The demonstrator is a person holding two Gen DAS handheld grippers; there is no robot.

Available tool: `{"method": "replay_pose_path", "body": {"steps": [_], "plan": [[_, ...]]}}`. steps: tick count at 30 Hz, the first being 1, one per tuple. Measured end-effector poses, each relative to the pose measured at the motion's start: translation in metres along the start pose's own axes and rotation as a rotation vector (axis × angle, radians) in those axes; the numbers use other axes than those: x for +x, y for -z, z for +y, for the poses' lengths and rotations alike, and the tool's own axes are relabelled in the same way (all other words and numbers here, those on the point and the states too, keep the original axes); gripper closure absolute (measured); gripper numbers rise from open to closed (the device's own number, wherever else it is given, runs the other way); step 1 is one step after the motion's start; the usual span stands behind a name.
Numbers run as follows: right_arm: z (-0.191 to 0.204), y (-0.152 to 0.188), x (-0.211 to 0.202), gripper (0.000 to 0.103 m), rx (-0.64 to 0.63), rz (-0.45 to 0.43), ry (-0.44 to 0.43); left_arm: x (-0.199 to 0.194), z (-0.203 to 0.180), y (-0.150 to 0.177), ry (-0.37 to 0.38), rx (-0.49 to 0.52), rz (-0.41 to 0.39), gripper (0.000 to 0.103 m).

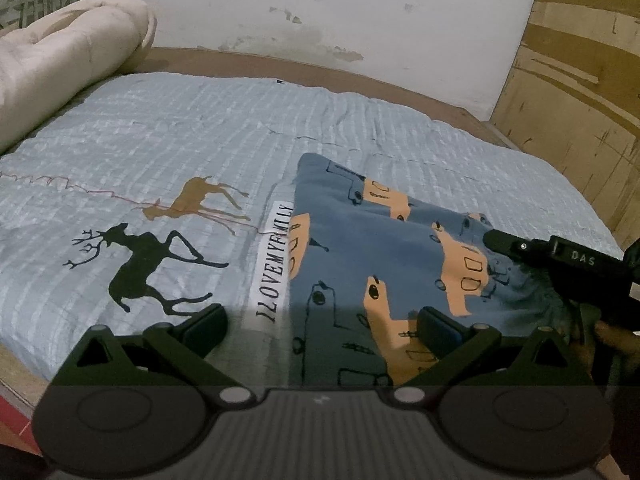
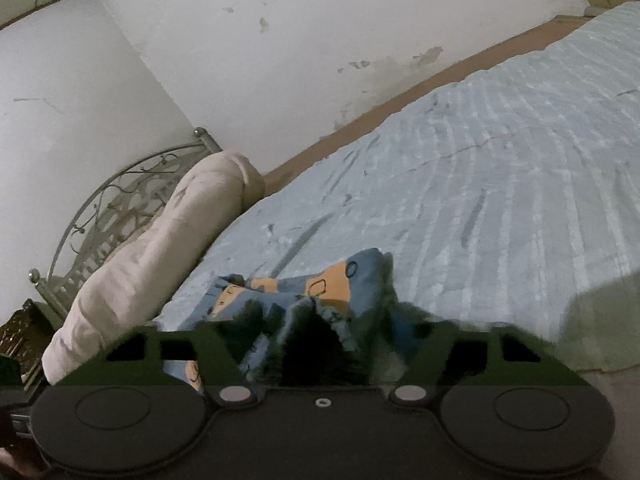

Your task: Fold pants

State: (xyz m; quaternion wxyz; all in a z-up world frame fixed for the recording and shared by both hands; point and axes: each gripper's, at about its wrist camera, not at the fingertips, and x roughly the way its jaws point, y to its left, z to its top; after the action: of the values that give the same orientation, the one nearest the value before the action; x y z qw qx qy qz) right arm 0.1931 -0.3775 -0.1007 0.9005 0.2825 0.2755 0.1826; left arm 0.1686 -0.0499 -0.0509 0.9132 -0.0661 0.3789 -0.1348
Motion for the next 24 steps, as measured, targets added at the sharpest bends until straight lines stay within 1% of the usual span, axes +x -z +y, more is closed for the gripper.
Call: {"method": "replay_pose_path", "body": {"steps": [3, 6, 9, 18, 23, 24], "plan": [[0.0016, 0.0027, 0.0005, 0.062, -0.013, 0.001, 0.014, 0.0003, -0.0005, 0.0006, -0.003, 0.004, 0.002, 0.001], [0.0043, 0.0051, 0.0024, 0.066, -0.024, 0.003, 0.017, 0.0005, -0.0010, 0.0009, -0.006, 0.004, 0.005, 0.001], [0.0053, 0.0071, 0.0030, 0.068, -0.028, 0.001, 0.020, 0.0004, -0.0017, 0.0008, -0.009, 0.005, 0.006, 0.001], [0.0059, 0.0089, 0.0035, 0.068, -0.034, -0.005, 0.021, -0.0029, -0.0020, 0.0001, -0.006, -0.006, 0.003, 0.001], [0.0060, 0.0089, 0.0037, 0.068, -0.035, -0.005, 0.022, -0.0075, -0.0002, -0.0022, -0.012, -0.030, 0.000, 0.019], [0.0061, 0.0090, 0.0038, 0.068, -0.036, -0.005, 0.023, -0.0083, 0.0003, -0.0027, -0.015, -0.035, 0.000, 0.020]]}}
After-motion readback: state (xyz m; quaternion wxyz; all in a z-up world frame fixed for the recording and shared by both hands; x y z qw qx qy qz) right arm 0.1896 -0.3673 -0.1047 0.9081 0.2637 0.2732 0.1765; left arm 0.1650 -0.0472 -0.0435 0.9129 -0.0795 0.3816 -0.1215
